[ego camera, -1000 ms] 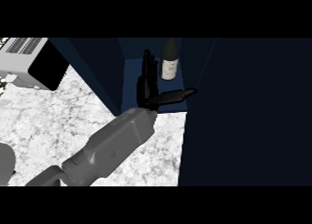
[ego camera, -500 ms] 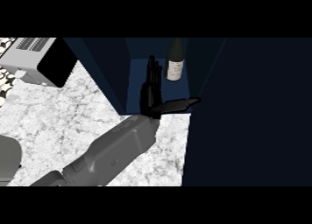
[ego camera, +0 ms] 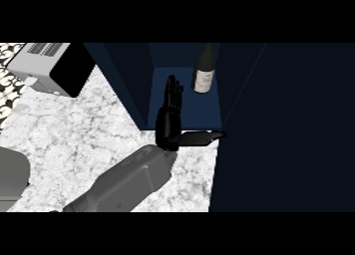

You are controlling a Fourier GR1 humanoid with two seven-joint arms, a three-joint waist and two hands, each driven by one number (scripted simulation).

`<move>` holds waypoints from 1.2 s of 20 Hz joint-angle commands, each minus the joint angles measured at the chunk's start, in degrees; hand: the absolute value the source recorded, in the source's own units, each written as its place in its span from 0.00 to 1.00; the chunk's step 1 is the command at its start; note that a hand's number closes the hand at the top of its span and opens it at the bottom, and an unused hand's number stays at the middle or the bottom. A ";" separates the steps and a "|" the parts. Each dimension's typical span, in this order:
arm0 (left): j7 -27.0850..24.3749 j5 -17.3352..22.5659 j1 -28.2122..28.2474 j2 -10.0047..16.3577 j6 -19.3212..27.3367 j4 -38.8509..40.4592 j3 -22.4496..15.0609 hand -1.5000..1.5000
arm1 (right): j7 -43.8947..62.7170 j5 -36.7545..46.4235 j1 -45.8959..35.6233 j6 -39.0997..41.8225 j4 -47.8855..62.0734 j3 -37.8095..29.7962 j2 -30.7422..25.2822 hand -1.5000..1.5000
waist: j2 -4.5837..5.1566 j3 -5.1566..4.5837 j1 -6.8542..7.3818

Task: Pick up the wine, place it into the cabinet and close the cabinet

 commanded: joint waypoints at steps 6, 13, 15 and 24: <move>3.13 -9.93 10.36 6.90 -2.65 -14.92 -1.59 0.00 | -1.64 -1.55 1.34 1.60 0.22 -2.36 -1.33 0.00 | -0.01 0.01 0.28; 9.82 -14.93 16.64 16.26 6.29 -38.33 -3.71 0.00 | -2.62 -0.69 1.03 1.97 1.26 -3.39 -2.03 0.00 | -0.17 0.04 0.87; 9.21 -16.10 19.14 20.66 -0.89 -36.67 -1.39 0.00 | 2.51 -5.77 -0.29 2.17 -2.30 -3.79 -3.29 0.00 | -0.05 0.00 0.46; 11.61 -17.60 29.48 34.52 -3.46 -56.30 -0.58 1.00 | 2.54 -9.92 8.65 12.62 -10.13 1.47 -8.51 1.00 | -0.30 0.02 0.35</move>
